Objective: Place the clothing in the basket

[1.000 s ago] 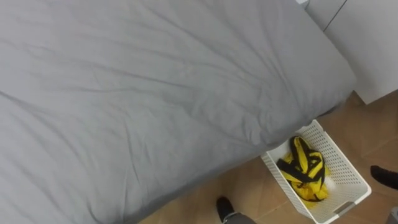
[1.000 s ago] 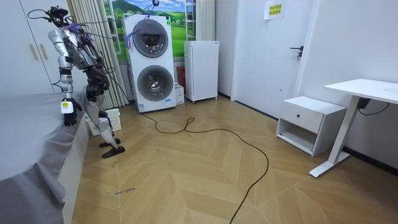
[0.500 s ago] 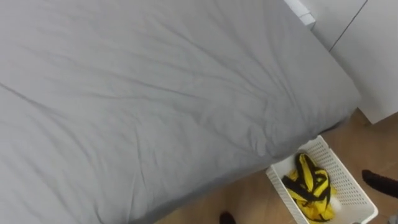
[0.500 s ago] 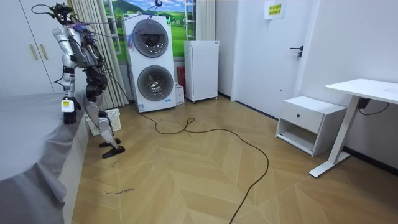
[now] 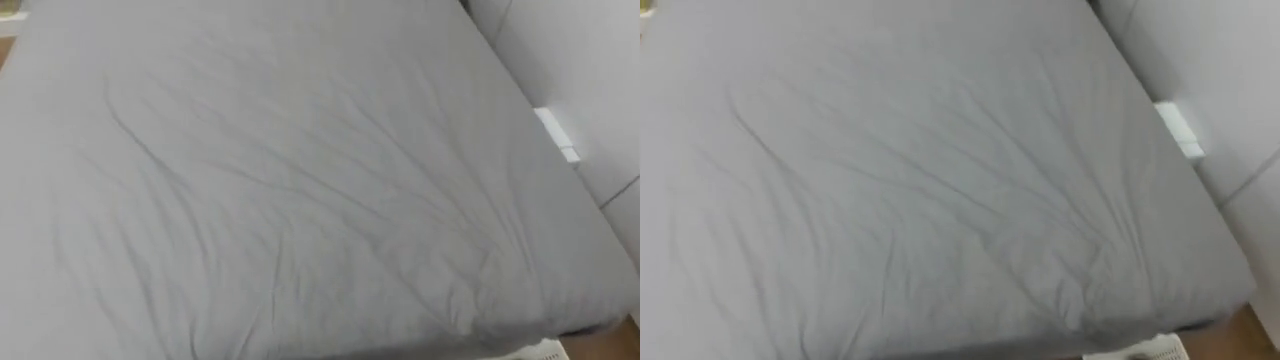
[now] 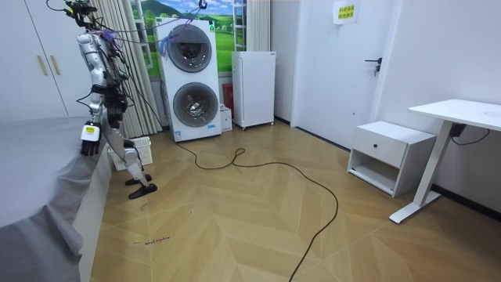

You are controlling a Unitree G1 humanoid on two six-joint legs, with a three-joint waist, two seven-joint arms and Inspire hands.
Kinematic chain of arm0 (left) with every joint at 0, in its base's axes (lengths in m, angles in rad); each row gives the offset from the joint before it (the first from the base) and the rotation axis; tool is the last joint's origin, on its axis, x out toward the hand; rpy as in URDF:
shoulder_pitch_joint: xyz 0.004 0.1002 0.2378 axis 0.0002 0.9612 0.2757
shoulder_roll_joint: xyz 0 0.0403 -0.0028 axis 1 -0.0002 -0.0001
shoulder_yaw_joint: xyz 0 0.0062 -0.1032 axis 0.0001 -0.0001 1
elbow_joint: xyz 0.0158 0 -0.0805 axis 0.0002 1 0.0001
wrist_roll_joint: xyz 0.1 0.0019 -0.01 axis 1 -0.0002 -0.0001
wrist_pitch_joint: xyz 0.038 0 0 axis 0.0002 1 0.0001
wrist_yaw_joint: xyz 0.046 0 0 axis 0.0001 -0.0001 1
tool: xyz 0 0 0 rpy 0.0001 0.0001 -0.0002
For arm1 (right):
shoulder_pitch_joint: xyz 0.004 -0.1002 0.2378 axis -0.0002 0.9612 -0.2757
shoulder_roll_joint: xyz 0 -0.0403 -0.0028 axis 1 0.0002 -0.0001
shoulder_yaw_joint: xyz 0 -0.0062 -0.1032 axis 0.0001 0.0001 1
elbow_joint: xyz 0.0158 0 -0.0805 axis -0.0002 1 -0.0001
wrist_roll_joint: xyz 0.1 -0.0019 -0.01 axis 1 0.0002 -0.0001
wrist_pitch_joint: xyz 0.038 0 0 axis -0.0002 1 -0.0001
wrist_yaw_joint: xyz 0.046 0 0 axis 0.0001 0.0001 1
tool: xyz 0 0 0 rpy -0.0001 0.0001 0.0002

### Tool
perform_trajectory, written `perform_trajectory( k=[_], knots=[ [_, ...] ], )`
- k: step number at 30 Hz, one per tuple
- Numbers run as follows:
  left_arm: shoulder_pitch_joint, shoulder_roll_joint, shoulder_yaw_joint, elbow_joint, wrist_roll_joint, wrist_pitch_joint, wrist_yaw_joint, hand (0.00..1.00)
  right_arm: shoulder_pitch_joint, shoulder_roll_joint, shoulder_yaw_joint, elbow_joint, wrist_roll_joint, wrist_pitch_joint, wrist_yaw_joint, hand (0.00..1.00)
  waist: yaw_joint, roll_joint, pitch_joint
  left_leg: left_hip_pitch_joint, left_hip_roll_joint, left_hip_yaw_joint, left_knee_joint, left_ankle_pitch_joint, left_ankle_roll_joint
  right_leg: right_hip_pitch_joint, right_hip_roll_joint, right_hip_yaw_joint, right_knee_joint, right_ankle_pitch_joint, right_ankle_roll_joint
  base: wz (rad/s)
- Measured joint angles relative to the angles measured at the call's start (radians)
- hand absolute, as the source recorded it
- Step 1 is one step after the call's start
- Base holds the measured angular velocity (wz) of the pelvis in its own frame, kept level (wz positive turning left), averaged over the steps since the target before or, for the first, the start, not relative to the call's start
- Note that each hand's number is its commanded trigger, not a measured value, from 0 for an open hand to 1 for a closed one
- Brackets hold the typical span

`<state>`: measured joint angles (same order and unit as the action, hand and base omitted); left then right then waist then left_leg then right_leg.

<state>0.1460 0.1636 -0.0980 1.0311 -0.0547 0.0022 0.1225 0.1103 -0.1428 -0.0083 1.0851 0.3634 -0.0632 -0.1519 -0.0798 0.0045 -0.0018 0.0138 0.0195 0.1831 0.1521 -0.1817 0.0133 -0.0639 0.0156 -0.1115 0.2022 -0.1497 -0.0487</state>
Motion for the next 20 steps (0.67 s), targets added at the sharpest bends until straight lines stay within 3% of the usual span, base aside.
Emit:
perform_trajectory(
  k=[5,11,20],
  knots=[
    [-0.006,-0.020,0.018,0.012,0.028,-0.011,0.004,0.00,-0.025,0.001,0.035,0.085,-0.058,0.002,0.063,0.00,0.014,-0.009,0.0103,0.017,-0.005,-0.032,0.000,0.000,0.000,0.040,-0.012,-0.033,-0.037,-0.006,0.003,0.25],
    [0.003,-0.034,0.030,0.012,0.028,-0.011,0.005,0.00,-0.030,0.013,0.054,0.099,-0.114,0.022,0.081,0.00,0.056,-0.009,0.0119,0.025,-0.011,-0.049,-0.001,0.000,0.000,0.059,-0.013,-0.054,-0.047,-0.010,0.005,0.07],
    [0.005,-0.040,0.077,0.036,0.029,-0.015,0.005,0.00,-0.041,0.026,0.068,0.123,-0.138,0.024,0.102,0.00,0.087,-0.001,0.0149,0.049,-0.016,-0.053,-0.002,0.000,0.000,0.103,-0.015,-0.057,-0.068,-0.014,0.008,0.03]
  ],
)
